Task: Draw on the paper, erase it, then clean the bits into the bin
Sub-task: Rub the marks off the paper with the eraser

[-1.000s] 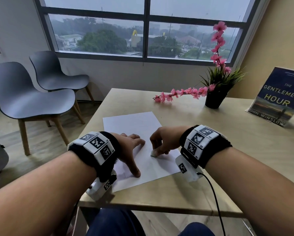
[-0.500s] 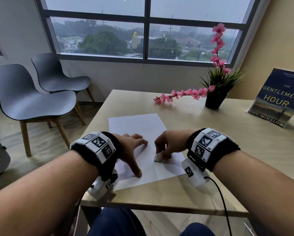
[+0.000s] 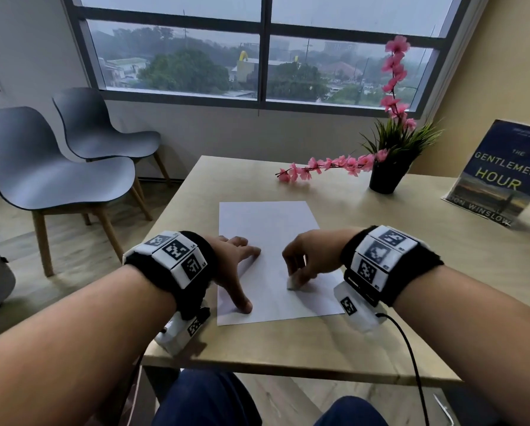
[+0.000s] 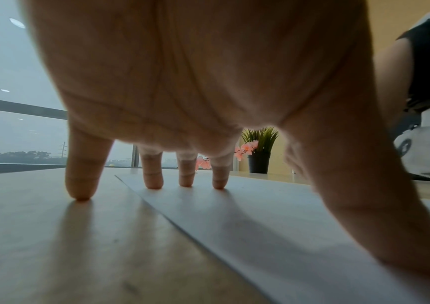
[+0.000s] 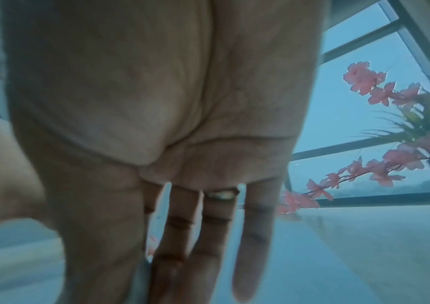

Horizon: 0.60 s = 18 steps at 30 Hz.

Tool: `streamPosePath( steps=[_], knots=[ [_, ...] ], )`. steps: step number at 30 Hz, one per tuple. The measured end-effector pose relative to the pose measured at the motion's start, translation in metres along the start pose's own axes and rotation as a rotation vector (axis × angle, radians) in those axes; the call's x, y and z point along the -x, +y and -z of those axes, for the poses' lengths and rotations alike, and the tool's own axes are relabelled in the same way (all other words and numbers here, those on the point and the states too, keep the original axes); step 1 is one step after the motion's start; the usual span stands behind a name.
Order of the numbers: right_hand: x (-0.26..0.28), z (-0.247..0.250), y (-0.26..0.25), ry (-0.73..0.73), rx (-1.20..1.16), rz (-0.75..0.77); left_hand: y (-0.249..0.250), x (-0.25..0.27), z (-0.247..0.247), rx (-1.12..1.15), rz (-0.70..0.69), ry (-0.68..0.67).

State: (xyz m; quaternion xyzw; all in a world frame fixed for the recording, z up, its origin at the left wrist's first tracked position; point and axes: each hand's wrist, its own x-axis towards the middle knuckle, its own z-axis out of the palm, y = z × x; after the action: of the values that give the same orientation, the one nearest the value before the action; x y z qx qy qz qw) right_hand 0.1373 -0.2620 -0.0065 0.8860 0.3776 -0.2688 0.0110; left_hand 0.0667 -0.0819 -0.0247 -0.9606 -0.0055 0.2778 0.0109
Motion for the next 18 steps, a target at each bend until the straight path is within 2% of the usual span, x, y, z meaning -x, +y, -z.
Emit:
streamPosePath(
  steps=[4, 8, 13, 18],
  knots=[
    [-0.004, 0.000, 0.000, 0.034, -0.019, -0.015, 0.000, 0.001, 0.000, -0.001, 0.000, -0.004],
    [0.002, -0.003, -0.002, -0.050, -0.024, 0.016, 0.000, 0.000, 0.001, -0.003, -0.002, -0.001],
    [-0.011, 0.005, -0.005, 0.051, -0.016, -0.019, 0.001, 0.002, 0.001, -0.018, -0.007, -0.002],
    [-0.004, 0.001, -0.008, -0.055, -0.015, 0.017, 0.001, 0.001, 0.002, -0.018, -0.002, -0.009]
  ],
)
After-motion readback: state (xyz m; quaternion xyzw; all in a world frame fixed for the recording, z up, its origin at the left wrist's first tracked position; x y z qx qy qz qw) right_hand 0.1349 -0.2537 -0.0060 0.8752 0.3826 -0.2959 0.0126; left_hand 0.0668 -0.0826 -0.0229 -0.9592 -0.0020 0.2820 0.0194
